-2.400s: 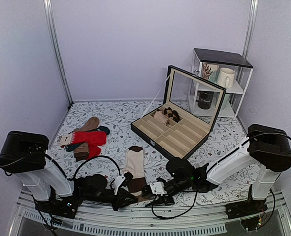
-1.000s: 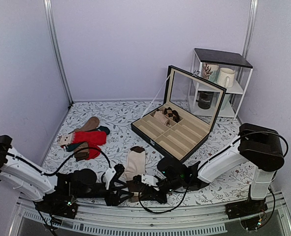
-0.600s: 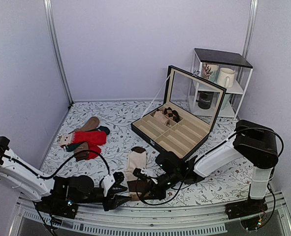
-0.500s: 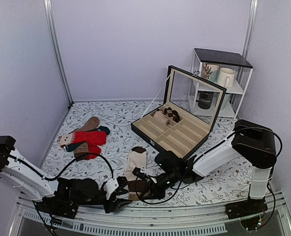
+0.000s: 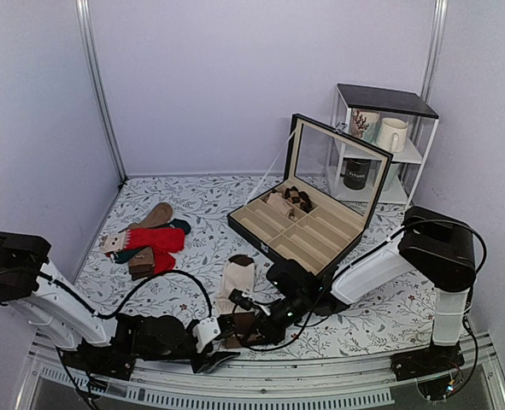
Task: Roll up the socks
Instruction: Roll a pair of socks at the center of the board.
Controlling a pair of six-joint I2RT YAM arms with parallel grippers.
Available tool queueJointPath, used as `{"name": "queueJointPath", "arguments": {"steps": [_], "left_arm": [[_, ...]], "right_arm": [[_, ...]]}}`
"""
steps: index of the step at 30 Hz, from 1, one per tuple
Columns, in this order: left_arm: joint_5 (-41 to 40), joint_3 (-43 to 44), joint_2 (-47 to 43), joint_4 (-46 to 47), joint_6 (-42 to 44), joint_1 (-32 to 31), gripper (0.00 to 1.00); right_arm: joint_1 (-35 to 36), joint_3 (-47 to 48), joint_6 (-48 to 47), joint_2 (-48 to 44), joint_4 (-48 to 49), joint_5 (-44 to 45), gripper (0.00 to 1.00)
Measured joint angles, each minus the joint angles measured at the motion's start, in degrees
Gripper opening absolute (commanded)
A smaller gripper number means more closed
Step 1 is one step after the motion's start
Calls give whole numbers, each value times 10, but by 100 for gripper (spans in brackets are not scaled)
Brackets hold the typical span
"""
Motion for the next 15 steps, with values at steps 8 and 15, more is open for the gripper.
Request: {"name": "queueJointPath", "arguments": {"steps": [8, 15], "left_arm": [[-8, 13, 46, 4, 8, 0, 38], [-10, 13, 71, 27, -1, 0, 20]], "right_arm": [[-1, 3, 0, 2, -3, -4, 5], [-1, 3, 0, 2, -3, -4, 5]]}}
